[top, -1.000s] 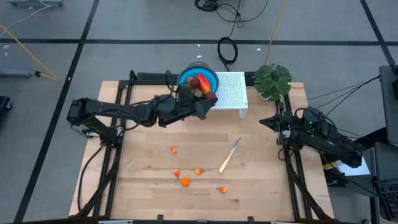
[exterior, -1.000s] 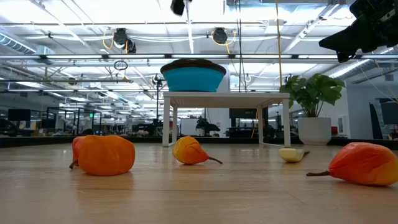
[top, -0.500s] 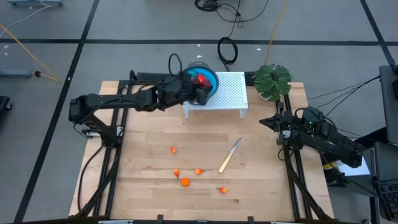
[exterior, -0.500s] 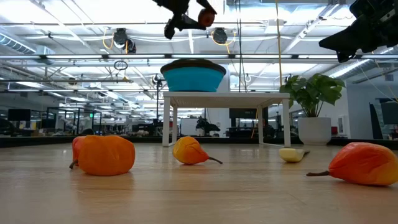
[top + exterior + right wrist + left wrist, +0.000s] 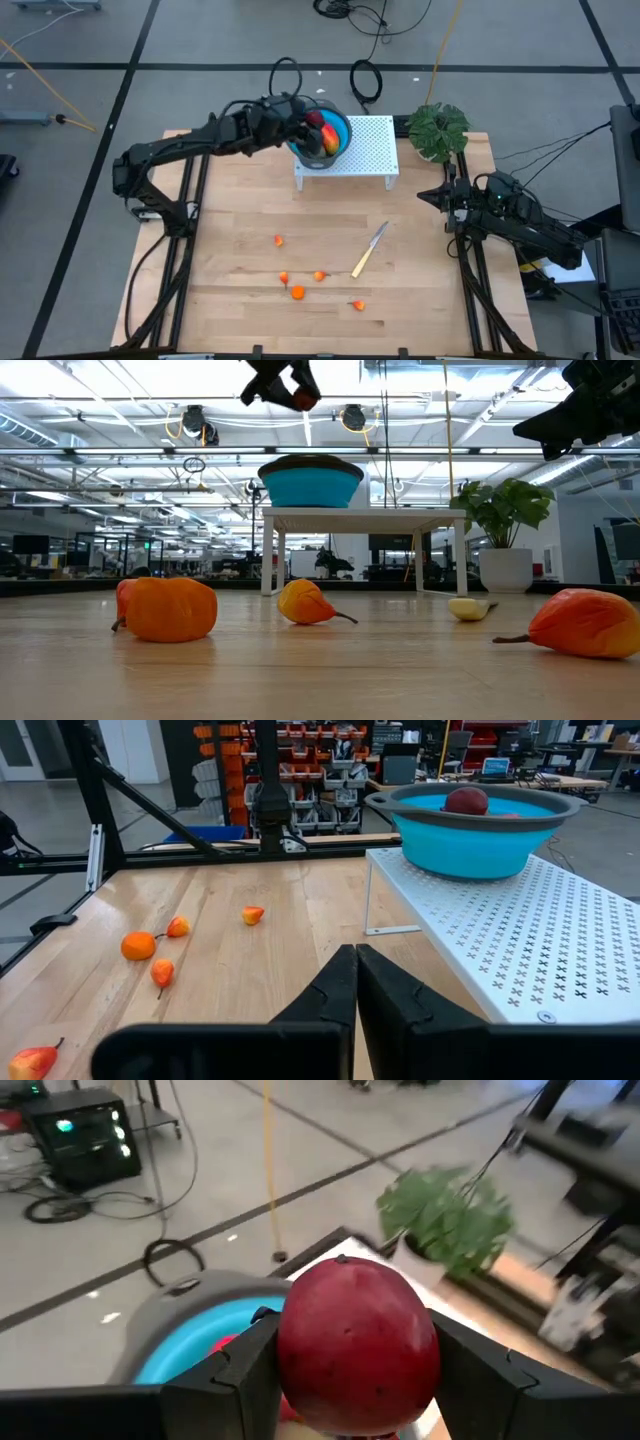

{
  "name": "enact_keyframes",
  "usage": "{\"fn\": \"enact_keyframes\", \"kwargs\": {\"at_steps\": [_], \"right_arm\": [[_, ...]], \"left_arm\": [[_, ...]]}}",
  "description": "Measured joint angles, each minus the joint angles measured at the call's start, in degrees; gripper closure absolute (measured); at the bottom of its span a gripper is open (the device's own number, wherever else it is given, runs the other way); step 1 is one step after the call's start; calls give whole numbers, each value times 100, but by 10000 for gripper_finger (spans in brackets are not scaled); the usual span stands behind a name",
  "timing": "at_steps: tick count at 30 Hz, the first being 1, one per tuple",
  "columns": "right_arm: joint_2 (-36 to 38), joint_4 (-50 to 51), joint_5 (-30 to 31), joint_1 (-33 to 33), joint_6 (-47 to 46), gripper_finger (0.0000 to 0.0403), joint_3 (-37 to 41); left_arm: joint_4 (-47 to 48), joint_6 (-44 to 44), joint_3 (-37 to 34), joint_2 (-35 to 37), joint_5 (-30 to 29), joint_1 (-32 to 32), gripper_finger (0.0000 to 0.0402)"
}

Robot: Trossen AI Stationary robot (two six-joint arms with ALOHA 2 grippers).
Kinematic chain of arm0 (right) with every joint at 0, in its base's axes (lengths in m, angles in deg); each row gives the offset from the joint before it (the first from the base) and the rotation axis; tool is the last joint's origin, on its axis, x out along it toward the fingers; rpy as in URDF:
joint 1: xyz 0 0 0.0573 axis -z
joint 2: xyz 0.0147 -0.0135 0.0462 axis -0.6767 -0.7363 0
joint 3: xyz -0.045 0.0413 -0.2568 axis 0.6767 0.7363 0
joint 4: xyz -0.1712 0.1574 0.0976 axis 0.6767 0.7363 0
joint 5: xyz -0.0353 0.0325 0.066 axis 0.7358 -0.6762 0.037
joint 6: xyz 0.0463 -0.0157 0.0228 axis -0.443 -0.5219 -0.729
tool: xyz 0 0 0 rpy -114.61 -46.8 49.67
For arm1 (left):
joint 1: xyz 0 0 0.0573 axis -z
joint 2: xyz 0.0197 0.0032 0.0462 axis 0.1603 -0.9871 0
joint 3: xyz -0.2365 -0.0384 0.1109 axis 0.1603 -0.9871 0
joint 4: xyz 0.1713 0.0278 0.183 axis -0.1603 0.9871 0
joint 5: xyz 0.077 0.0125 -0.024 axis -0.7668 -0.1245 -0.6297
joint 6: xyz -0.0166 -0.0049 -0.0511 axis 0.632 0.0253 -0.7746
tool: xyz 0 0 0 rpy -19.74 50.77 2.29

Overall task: Pick & Place Fruit
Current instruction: Put the red pomegranate into the blue strainer bowl on the shelf

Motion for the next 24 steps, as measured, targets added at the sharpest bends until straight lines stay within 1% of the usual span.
{"fn": "enact_keyframes", "kwargs": {"at_steps": [7, 15, 24], "right_arm": [[0, 2, 0, 0, 0, 399, 0], [0, 2, -2, -2, 0, 399, 0], [1, 0, 0, 0, 0, 399, 0]], "left_arm": [[948, 98, 0, -1, -134, -158, 190], [955, 418, -168, -2, -149, -139, 190], [911, 532, -737, -7, -149, -139, 190]]}}
